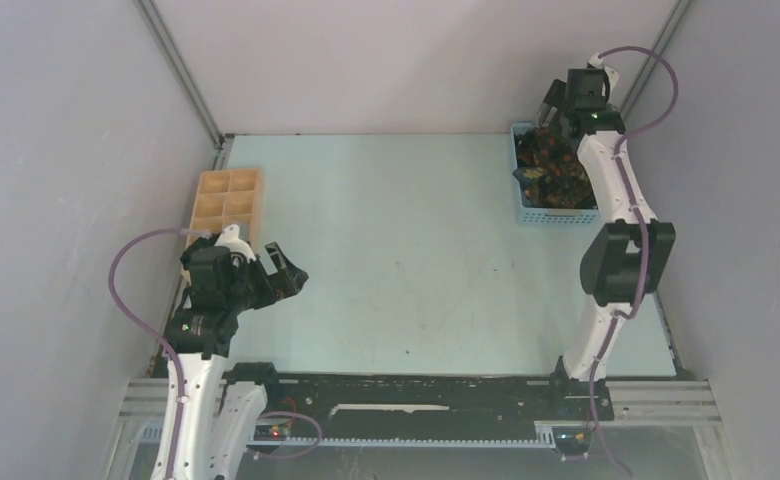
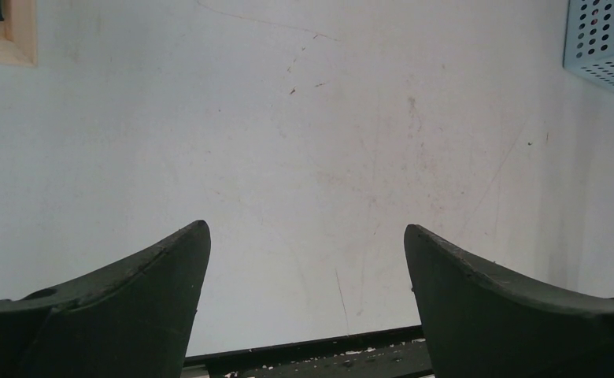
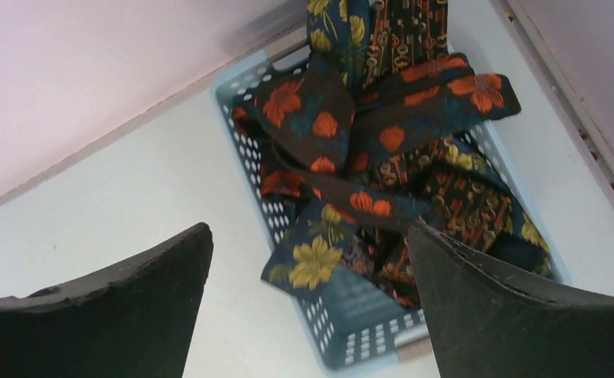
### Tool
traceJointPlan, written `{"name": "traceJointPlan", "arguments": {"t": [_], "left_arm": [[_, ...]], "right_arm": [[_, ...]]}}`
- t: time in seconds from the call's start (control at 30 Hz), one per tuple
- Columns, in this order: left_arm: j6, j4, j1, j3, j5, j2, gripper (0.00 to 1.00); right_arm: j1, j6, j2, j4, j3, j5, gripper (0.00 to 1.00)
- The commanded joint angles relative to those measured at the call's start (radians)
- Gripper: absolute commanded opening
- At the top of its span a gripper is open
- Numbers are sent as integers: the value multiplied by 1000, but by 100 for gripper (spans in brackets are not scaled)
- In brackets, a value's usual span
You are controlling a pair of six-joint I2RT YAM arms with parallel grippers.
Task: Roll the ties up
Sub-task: Pick up the tie from the storage box.
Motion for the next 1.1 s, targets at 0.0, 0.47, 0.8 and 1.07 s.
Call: {"name": "traceJointPlan", "arguments": {"t": [0.0, 0.47, 0.8, 1.07], "left_arm": [[-10, 24, -3, -9, 12, -2, 100], [-5, 20, -3, -7, 17, 12, 100], [-3, 19, -3, -7, 21, 18, 100], [-7, 21, 1, -9, 18, 9, 100]], "right_arm": [[-31, -4, 164, -91, 221, 4, 97], [-30, -7, 535, -62, 521, -78, 93], [-25, -75, 546, -57, 501, -8, 35], [40, -177, 375, -42, 477, 106, 14]]}}
